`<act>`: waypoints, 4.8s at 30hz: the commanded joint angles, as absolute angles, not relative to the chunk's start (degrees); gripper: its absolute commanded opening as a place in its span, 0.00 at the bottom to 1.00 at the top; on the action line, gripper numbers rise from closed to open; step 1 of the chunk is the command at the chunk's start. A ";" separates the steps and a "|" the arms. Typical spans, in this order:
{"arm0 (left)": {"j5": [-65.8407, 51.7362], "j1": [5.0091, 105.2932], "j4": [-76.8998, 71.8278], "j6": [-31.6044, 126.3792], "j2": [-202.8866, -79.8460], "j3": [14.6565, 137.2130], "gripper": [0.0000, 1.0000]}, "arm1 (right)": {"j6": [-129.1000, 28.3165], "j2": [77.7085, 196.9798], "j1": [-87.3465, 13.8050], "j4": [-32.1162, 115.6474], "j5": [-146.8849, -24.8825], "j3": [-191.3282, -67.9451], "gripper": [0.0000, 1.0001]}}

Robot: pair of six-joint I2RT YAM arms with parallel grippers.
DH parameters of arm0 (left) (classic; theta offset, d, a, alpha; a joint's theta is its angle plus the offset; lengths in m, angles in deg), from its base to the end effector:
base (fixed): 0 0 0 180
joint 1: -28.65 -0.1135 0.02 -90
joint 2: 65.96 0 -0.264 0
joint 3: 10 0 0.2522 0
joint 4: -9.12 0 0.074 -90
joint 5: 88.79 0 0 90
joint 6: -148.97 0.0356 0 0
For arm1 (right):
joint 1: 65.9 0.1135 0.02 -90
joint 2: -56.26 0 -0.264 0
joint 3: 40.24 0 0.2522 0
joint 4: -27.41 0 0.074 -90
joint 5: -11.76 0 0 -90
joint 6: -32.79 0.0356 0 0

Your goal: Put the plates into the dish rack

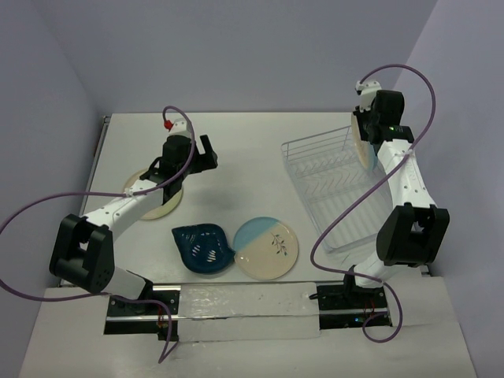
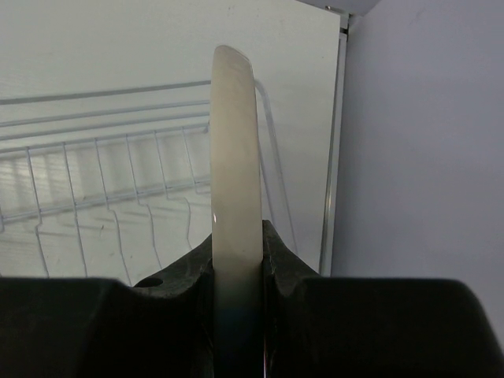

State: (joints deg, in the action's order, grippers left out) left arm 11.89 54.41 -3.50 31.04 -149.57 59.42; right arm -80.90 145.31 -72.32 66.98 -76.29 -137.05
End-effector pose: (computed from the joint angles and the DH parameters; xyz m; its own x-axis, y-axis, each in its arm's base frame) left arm 0.3022 -0.1385 0.2649 -0.4892 -0.2750 -0.8277 0.0554 0.9373 -0.3442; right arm 0.3562 -0.0413 0.3538 -0.5361 -0.3438 -0.7710 -0.0818 0.9302 -0.3579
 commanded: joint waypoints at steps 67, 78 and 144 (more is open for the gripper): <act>10.97 54.40 -3.32 29.26 -160.18 72.23 0.99 | -80.67 132.20 -83.65 40.47 -94.67 -125.62 0.00; 12.36 54.40 -3.18 29.86 -159.10 71.09 0.99 | -83.88 130.45 -83.54 46.39 -92.14 -125.81 0.00; 11.62 54.49 -7.98 29.08 -164.45 76.59 0.99 | -75.94 134.49 -82.33 32.97 -79.46 -110.99 0.72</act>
State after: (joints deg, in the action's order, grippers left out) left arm 11.45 54.43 -8.27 29.19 -164.33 74.09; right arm -77.04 137.04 -82.39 37.97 -81.97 -111.54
